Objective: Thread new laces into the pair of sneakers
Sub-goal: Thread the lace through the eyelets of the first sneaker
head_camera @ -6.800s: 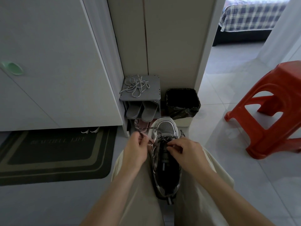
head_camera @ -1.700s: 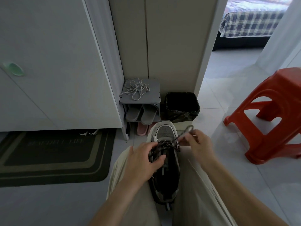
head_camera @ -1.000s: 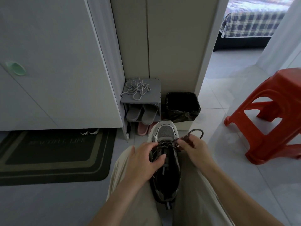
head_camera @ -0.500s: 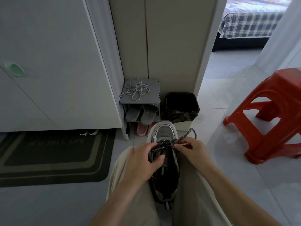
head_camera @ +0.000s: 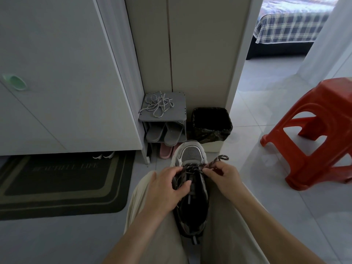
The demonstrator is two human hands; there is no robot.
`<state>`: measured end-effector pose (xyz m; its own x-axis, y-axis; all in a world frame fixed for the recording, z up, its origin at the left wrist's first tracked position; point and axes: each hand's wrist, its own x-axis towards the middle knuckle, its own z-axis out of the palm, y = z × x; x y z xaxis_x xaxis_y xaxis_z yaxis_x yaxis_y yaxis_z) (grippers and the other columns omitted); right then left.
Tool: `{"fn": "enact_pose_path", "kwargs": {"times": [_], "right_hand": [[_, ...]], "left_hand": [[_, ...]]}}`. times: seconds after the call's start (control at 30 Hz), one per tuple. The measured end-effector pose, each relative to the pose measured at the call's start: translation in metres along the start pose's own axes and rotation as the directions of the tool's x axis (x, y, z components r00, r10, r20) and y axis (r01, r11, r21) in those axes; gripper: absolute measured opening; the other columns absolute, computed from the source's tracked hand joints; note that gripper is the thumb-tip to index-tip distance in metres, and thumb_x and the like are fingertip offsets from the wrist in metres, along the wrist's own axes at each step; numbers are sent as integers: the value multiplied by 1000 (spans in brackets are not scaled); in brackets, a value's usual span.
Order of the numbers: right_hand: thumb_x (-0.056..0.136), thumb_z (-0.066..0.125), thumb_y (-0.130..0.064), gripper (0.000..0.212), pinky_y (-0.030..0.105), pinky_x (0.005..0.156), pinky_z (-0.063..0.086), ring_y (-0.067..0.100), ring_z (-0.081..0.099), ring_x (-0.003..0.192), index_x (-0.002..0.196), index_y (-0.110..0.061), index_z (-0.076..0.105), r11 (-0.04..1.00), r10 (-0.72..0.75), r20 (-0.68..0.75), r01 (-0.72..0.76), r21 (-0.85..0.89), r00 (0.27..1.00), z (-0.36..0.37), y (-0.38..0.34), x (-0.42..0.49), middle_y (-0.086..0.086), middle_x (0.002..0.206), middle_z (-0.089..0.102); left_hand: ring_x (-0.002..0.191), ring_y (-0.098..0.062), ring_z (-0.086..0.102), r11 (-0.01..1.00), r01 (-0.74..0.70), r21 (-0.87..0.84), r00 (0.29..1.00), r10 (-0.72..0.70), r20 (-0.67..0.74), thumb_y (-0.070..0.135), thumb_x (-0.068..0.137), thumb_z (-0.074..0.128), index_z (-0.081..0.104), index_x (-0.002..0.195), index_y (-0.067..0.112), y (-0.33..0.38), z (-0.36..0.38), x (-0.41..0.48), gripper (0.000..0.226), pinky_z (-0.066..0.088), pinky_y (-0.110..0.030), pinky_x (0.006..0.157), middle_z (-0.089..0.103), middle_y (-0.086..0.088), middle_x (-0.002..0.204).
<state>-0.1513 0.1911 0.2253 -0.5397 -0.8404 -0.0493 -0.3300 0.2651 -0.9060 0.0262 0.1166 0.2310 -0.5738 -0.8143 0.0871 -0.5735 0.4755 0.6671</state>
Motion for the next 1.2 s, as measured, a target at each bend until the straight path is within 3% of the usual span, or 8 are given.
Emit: {"fn": "enact_pose_path", "kwargs": {"times": [0.2, 0.33, 0.5, 0.67, 0.73, 0.9, 1.07, 1.2], "right_hand": [[97, 48, -13, 12, 30, 77, 54, 12, 70, 82, 90, -4, 54, 979, 68, -35, -60, 193, 997, -1, 1, 2, 4, 88, 72], [98, 46, -13, 11, 20, 70, 52, 11, 70, 83, 94, -4, 50, 967, 108, -63, -90, 238, 992, -1, 1, 0, 4, 88, 71], [96, 50, -21, 7, 43, 83, 55, 18, 70, 87, 93, -15, 49, 963, 153, -107, -124, 238, 982, -1, 12, 5, 8, 91, 72], [98, 46, -18, 13, 26, 67, 56, 11, 70, 69, 86, -13, 44, 960, 175, -230, -113, 257, 957, 7, 5, 8, 7, 80, 70], [98, 47, -23, 17, 32, 70, 56, 14, 68, 72, 86, -11, 45, 965, 208, -284, -149, 214, 936, 8, 5, 10, 7, 82, 70], [98, 46, -23, 23, 25, 63, 56, 15, 69, 65, 92, -1, 48, 939, 273, -308, -184, 290, 911, 12, 7, 12, 10, 80, 71], [98, 45, -18, 16, 41, 71, 58, 14, 69, 62, 83, -17, 40, 969, 161, -306, -91, 229, 938, 16, -1, 4, 6, 72, 70], [93, 56, -19, 10, 41, 76, 57, 11, 69, 68, 85, -13, 56, 984, 78, -215, -40, 175, 973, 7, -1, 2, 0, 75, 70]], "left_hand": [[105, 1, 53, 1000, 12, -22, 1000, -12, -2, 64, 70, 46, 58, 122, 29, 0, -2, -1, 63, 33, -25, 101, 59, 19, 114], [103, 2, 53, 999, 13, -37, 1000, -13, -2, 65, 69, 45, 58, 122, 29, 5, -4, -2, 65, 35, -25, 99, 55, 23, 109], [106, 0, 52, 999, 33, -41, 999, -33, 10, 64, 69, 45, 57, 123, 29, 7, -4, -2, 65, 34, -23, 98, 59, 18, 114], [108, 1, 51, 1000, 21, 4, 999, -21, 28, 55, 76, 52, 56, 125, 29, 11, -5, -1, 56, 27, -14, 92, 57, 17, 117], [106, 1, 50, 1000, 15, -3, 1000, -15, 24, 50, 79, 55, 56, 125, 28, 13, -6, -1, 52, 29, -14, 91, 57, 15, 117], [100, 5, 46, 1000, 1, -25, 1000, -1, 2, 38, 85, 63, 57, 126, 24, 15, -8, -3, 43, 38, -27, 100, 58, 13, 117], [109, 2, 45, 996, -77, 38, 997, 77, -2, 35, 85, 58, 52, 129, 32, 18, -6, -3, 45, 37, -32, 105, 51, 15, 121], [119, -7, 37, 978, -160, 137, 987, 159, 20, 24, 86, 55, 52, 129, 29, 34, 3, 6, 43, 33, -24, 104, 42, 12, 127]]}}
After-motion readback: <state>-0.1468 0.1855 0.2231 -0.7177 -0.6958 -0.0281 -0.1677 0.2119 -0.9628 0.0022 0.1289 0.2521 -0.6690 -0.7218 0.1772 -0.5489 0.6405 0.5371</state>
